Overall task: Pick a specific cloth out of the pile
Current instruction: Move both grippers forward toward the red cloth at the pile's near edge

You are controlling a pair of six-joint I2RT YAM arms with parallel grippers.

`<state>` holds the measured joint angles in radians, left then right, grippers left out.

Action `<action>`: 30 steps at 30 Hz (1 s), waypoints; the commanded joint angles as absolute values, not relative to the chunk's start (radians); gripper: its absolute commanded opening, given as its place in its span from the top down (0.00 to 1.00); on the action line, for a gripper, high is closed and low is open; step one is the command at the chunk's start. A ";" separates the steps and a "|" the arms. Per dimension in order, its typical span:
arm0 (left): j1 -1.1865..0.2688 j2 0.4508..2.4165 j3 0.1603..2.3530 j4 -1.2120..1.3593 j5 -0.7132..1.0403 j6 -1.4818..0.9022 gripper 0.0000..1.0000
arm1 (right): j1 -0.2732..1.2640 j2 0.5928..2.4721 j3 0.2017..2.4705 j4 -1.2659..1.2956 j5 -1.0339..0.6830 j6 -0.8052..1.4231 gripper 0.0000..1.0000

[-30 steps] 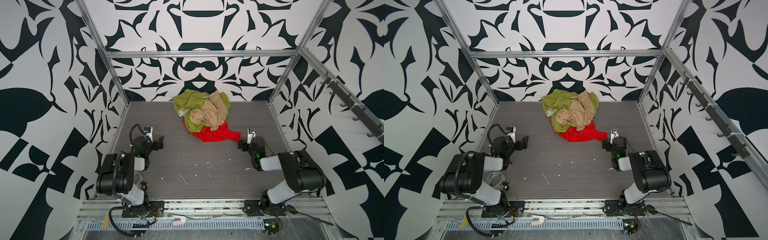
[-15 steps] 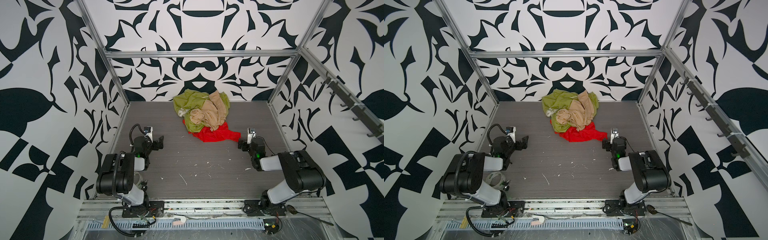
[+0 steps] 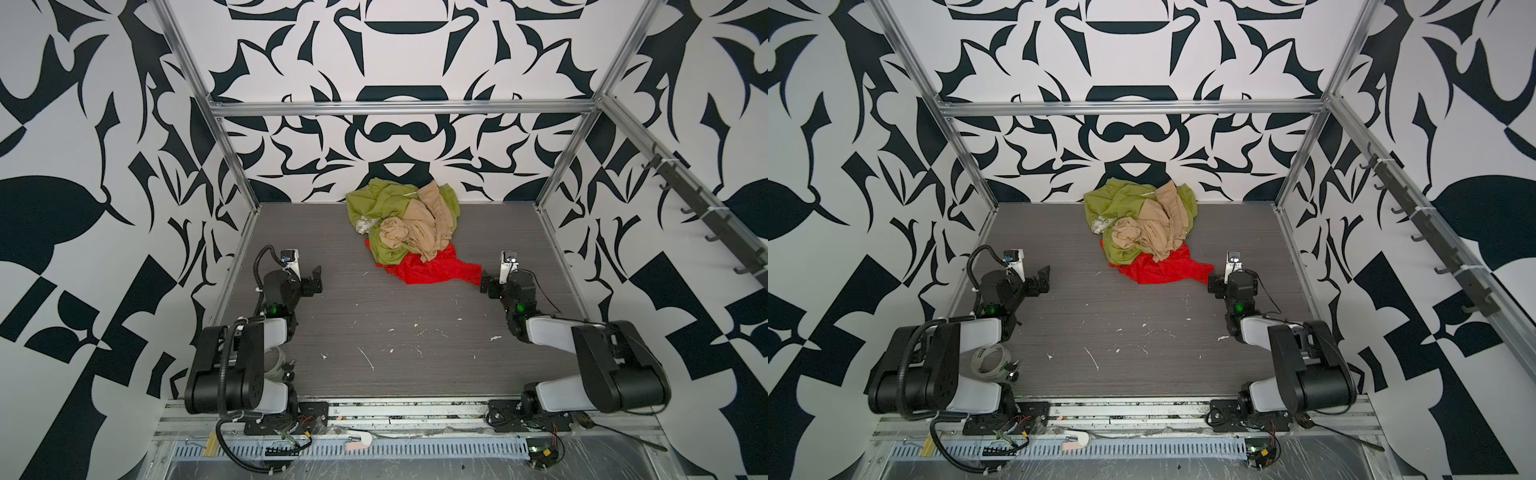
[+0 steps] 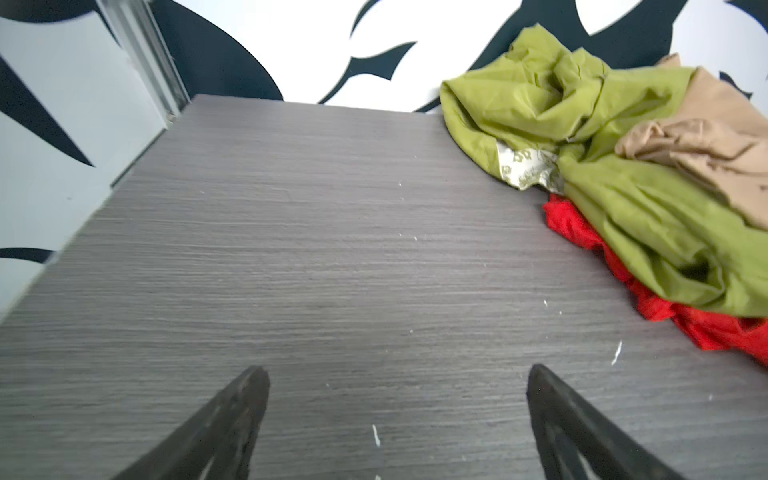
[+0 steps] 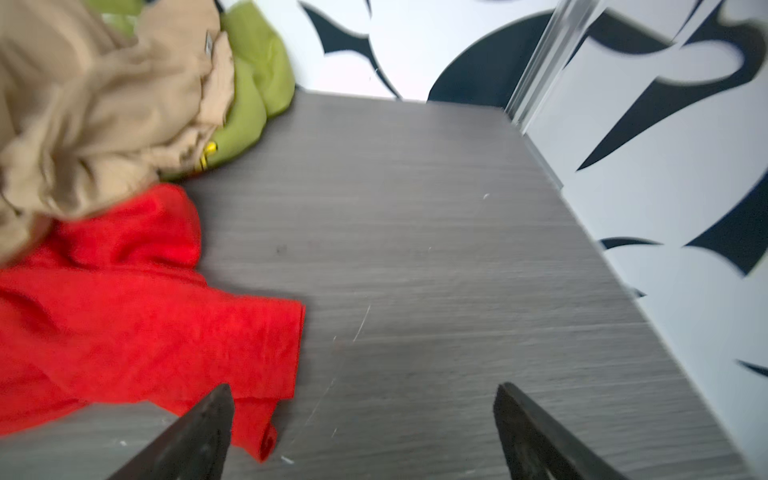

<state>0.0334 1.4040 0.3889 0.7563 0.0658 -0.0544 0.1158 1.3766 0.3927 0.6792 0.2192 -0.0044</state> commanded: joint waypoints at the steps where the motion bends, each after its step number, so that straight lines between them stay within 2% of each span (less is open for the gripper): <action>1: 0.032 1.322 0.472 0.561 0.017 -0.102 0.01 | 0.142 1.282 0.475 0.539 0.273 0.034 0.00; 3: 0.031 1.283 0.540 0.412 -0.014 -0.249 0.01 | 0.162 1.245 0.520 0.445 0.284 0.115 0.00; 7: -0.004 1.235 0.625 0.266 0.125 -0.386 0.01 | 0.207 1.244 0.649 0.255 0.234 0.267 0.00; 15: -0.242 1.310 0.643 0.308 0.182 -0.602 0.00 | 0.312 1.329 0.773 0.140 0.131 0.439 0.00; 20: -0.322 1.383 0.643 0.402 0.222 -0.707 0.11 | 0.337 1.361 0.778 0.161 0.051 0.545 0.00; 24: -0.397 1.429 0.623 0.496 0.205 -0.761 0.14 | 0.354 1.387 0.788 0.180 0.024 0.568 0.00; 30: -0.484 1.502 0.642 0.530 0.216 -0.791 0.26 | 0.363 1.432 0.791 0.239 -0.056 0.589 0.00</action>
<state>-0.4564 1.4647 0.6304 0.4801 0.2028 -0.7475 0.3561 1.4281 0.7589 0.1749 0.0029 0.5583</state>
